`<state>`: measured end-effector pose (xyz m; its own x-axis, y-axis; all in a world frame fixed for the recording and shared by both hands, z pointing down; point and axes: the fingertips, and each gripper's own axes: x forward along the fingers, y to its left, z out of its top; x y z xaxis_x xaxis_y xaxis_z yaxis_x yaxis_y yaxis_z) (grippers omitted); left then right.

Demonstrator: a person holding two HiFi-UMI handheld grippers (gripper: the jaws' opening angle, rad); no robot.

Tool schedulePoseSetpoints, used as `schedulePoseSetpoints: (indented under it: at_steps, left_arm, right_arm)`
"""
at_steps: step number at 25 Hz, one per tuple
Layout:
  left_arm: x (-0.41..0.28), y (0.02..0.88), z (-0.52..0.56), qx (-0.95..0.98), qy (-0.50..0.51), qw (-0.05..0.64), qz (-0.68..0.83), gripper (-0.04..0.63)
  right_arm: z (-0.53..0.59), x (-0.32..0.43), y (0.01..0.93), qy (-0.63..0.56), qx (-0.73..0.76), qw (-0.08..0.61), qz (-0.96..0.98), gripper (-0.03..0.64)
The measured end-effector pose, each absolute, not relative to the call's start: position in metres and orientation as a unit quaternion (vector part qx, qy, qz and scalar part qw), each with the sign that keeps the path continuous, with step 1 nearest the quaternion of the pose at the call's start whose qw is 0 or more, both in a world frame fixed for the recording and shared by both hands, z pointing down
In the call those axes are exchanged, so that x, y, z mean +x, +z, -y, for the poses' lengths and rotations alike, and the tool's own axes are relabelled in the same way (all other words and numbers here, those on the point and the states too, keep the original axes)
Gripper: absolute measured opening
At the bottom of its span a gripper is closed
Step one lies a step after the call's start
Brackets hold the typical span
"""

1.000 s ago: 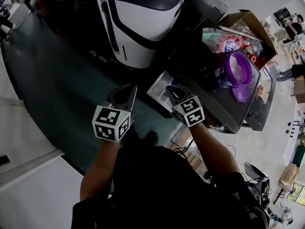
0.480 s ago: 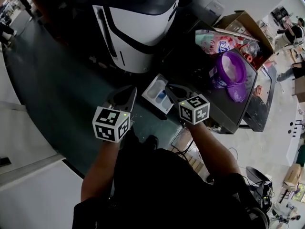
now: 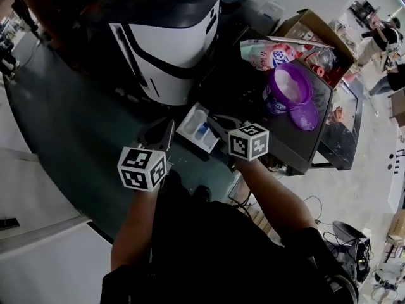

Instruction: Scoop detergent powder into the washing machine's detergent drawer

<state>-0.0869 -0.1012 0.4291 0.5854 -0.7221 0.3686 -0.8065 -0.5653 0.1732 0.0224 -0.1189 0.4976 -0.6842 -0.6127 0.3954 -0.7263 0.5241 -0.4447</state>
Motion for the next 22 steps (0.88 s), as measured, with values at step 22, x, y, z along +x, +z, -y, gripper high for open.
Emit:
schedulePoseSetpoints:
  at_steps: [22]
  left_arm:
    - [-0.064, 0.424, 0.182, 0.926, 0.146, 0.133, 0.323, 0.008]
  right_arm:
    - [0.153, 0.063, 0.452, 0.332, 0.479, -0.009, 0.813, 0.021]
